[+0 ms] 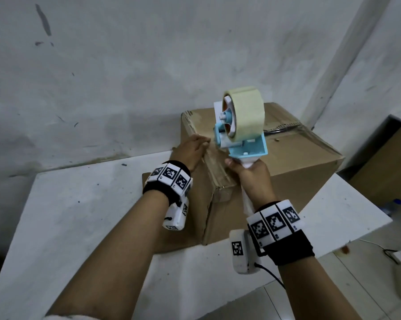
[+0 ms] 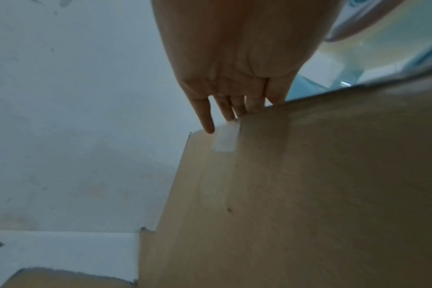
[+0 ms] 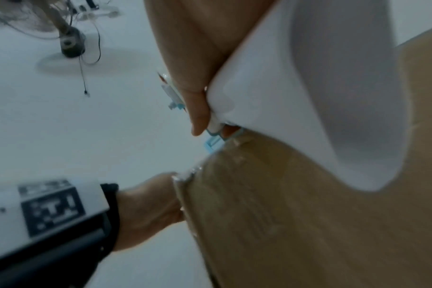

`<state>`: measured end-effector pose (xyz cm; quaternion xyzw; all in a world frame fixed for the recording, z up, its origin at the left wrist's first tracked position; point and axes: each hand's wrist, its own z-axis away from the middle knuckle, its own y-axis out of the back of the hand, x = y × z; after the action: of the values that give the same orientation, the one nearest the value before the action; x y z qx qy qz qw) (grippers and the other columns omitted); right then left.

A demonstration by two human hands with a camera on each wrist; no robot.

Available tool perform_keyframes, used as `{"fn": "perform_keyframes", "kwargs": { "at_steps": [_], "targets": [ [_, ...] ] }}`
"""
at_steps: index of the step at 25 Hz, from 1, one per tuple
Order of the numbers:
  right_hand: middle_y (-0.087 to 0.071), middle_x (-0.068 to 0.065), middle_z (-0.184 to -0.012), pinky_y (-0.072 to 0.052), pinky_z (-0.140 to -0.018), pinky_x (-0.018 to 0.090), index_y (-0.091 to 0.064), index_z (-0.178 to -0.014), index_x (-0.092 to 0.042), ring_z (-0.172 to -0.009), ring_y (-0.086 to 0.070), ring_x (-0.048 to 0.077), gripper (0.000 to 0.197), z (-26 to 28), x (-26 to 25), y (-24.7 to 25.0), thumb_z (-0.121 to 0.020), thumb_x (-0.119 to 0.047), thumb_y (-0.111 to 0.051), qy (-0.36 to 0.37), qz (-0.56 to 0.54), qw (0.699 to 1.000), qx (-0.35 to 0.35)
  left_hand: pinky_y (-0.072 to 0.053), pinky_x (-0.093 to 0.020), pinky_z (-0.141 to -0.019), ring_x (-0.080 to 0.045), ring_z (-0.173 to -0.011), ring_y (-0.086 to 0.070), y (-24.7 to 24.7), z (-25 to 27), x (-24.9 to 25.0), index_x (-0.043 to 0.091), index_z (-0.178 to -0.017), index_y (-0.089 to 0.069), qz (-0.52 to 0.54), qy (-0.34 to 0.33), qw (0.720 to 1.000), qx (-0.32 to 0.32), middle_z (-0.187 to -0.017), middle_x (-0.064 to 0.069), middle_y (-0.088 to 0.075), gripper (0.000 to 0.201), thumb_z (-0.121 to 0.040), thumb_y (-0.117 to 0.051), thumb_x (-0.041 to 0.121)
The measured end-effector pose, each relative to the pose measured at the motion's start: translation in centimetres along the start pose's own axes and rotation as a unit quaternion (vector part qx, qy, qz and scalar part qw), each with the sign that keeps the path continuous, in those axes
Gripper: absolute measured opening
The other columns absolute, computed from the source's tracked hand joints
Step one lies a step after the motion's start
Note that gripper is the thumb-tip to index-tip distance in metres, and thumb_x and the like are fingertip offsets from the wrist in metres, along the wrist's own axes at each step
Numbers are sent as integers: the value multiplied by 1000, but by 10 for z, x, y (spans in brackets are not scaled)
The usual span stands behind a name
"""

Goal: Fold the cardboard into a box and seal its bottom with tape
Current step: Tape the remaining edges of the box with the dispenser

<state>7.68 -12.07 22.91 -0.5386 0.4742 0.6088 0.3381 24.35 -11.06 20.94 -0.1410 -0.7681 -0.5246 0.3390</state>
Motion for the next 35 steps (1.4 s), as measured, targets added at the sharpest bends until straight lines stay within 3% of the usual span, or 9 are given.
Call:
{"fn": "perform_keyframes", "kwargs": {
  "at_steps": [3,6,9,13,18,21,25,30,35],
  "targets": [
    [-72,11,-94,-51,-89,50,-68,-83,-18,-91,-67,28,10,1,-8,-5,-74,-19,-71,-10,-56,998,-3,-16,-41,-116,-23,-141,-25,7,-10,-13,16,-139,-39,-96,1,994,-57,-151,-4,-31,42,-99,-33,26],
    [-70,3,-86,-51,-87,45,-62,-77,-25,-87,-66,23,15,4,-14,-9,-80,-12,-67,-11,-34,999,-8,1,-43,-117,-18,-146,2,4,-23,-20,20,-147,-16,-113,42,991,-63,-158,1,-2,48,-100,-21,32],
    [-70,9,-91,-54,-78,36,-63,-87,-21,-88,-67,25,12,3,-33,-8,-82,-9,-63,-10,-29,999,-36,1,-44,-117,-18,-146,2,0,-35,-34,21,-147,-13,-29,66,997,-29,-158,2,2,49,-100,-22,31],
    [-66,-3,-72,-49,-53,15,-63,-87,-12,-58,-63,1,13,-18,-67,-19,-81,0,-61,11,-108,993,-36,-3,-42,-116,-15,-146,-5,-16,-37,-38,17,-147,-10,69,50,996,13,-158,1,1,50,-100,-26,24],
    [-65,12,-80,-46,-58,26,-62,-72,-8,-69,-58,21,7,-59,-91,-36,-79,-8,-61,-67,-45,995,-54,-11,-46,-117,-19,-141,-20,2,-48,-49,18,-139,-34,37,39,999,-8,-152,-2,-20,44,-95,-40,23],
    [-62,11,-76,-48,-49,18,-59,-76,-7,-64,-56,17,10,-77,-102,-36,-85,-8,-56,-98,-52,989,-99,-21,-26,-112,-24,-131,-37,21,-61,-57,13,-122,-55,68,11,997,30,-136,-11,-38,33,-89,-54,18],
    [-61,11,-77,-48,-47,15,-58,-80,-6,-64,-57,16,7,-96,-105,-41,-87,-7,-55,-99,-29,987,-127,-12,-23,-113,-19,-143,-13,21,-84,-60,12,-143,-24,138,80,985,73,-154,-9,-12,59,-92,-51,22],
    [-60,8,-73,-47,-46,11,-58,-75,-7,-62,-56,13,12,-120,-101,-50,-86,-3,-56,-81,10,985,-151,-36,-30,-104,-16,-116,-45,4,-109,-67,1,-129,-41,356,134,919,106,-125,-8,-48,44,-90,-54,16],
    [-61,11,-74,-48,-46,13,-58,-78,-7,-62,-57,15,7,-149,-103,-57,-85,-4,-60,-83,7,985,-154,-44,-36,-96,-18,-100,-54,-2,-123,-102,15,-99,-65,441,173,873,115,-100,-2,-62,14,-87,-57,17]
  ]
}}
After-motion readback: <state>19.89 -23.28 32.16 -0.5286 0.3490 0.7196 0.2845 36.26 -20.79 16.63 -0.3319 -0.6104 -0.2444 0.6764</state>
